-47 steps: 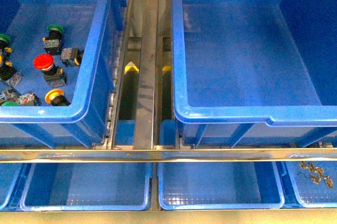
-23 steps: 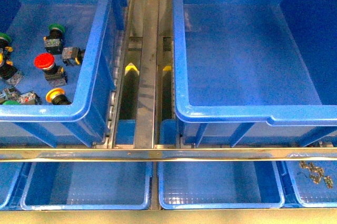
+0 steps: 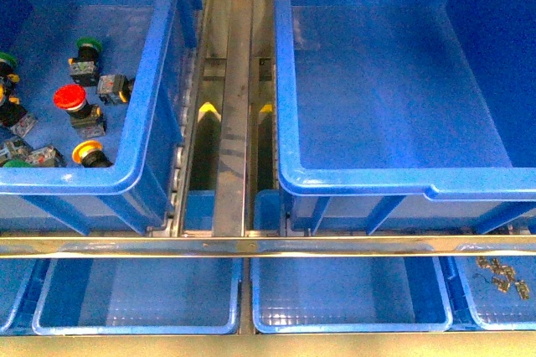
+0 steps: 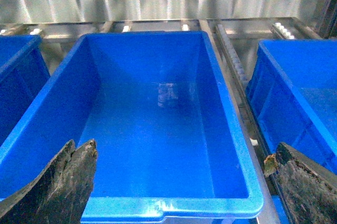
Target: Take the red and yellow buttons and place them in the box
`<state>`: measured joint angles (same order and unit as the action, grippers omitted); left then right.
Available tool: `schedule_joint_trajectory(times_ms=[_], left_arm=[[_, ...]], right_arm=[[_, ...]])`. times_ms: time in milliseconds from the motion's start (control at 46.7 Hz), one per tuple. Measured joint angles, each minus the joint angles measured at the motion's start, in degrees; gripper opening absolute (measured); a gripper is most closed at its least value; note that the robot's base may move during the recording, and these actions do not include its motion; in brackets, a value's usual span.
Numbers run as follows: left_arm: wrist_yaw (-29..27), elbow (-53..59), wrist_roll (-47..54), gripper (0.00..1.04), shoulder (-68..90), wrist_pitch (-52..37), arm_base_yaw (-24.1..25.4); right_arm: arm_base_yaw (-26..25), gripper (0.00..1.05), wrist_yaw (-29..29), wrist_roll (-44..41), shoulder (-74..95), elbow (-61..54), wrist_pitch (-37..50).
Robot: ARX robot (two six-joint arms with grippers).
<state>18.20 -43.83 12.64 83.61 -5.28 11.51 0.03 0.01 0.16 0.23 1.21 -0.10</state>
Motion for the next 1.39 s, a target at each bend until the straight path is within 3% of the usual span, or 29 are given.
schedule_joint_trajectory(times_ms=[193, 599, 1391], left_arm=[[0.4, -11.6, 8.6, 0.97, 16.4, 4.0, -1.5], [-0.2, -26.1, 13.5, 0.97, 34.9, 6.3, -4.5], [-0.2, -37.0, 14.1, 0.97, 47.6, 7.6, -7.3]], right_arm=[[0.0, 0.99, 0.0, 0.0, 0.0, 0.0, 0.0], [0.0, 0.99, 0.0, 0.0, 0.0, 0.0, 0.0], [0.0, 0.99, 0.0, 0.0, 0.0, 0.0, 0.0]])
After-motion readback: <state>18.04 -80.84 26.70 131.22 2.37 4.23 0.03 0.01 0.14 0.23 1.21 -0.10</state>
